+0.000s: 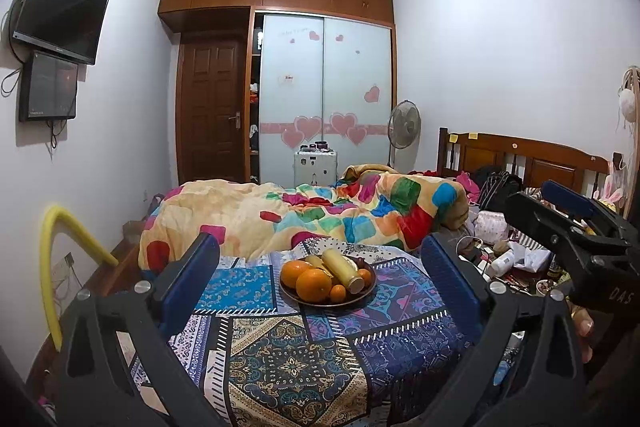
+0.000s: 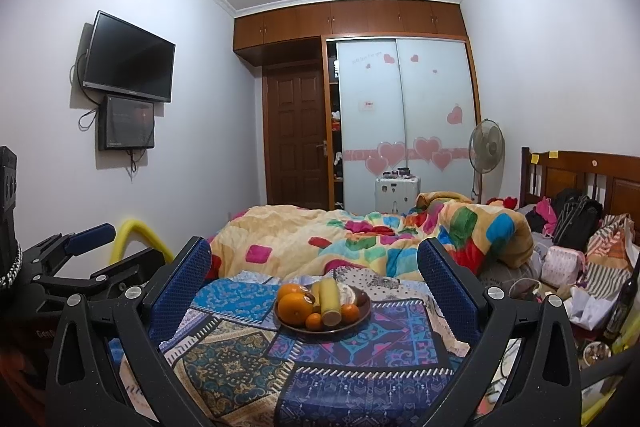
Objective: Organize fruits
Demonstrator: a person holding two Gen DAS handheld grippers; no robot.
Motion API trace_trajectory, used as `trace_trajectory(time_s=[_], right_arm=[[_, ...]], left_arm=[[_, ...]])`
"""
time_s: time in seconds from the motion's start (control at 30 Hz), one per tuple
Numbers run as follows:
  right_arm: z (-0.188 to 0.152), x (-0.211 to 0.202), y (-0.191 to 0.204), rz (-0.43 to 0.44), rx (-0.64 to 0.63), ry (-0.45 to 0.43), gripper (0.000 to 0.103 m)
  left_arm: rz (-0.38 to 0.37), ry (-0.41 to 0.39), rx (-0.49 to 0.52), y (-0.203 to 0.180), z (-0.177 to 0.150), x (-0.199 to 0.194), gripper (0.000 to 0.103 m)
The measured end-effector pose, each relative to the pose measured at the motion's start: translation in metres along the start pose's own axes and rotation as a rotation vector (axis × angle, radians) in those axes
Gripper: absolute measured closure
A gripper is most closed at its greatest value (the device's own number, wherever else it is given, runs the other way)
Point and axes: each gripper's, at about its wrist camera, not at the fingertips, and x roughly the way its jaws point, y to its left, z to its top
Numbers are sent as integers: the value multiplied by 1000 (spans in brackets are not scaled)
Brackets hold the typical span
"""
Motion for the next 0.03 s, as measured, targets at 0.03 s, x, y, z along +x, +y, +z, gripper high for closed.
trace_trajectory(time_s=[0.03], right_arm=[[0,1,1,0,0,3,0]], left_arm=[[0,2,0,0,0,1,1]])
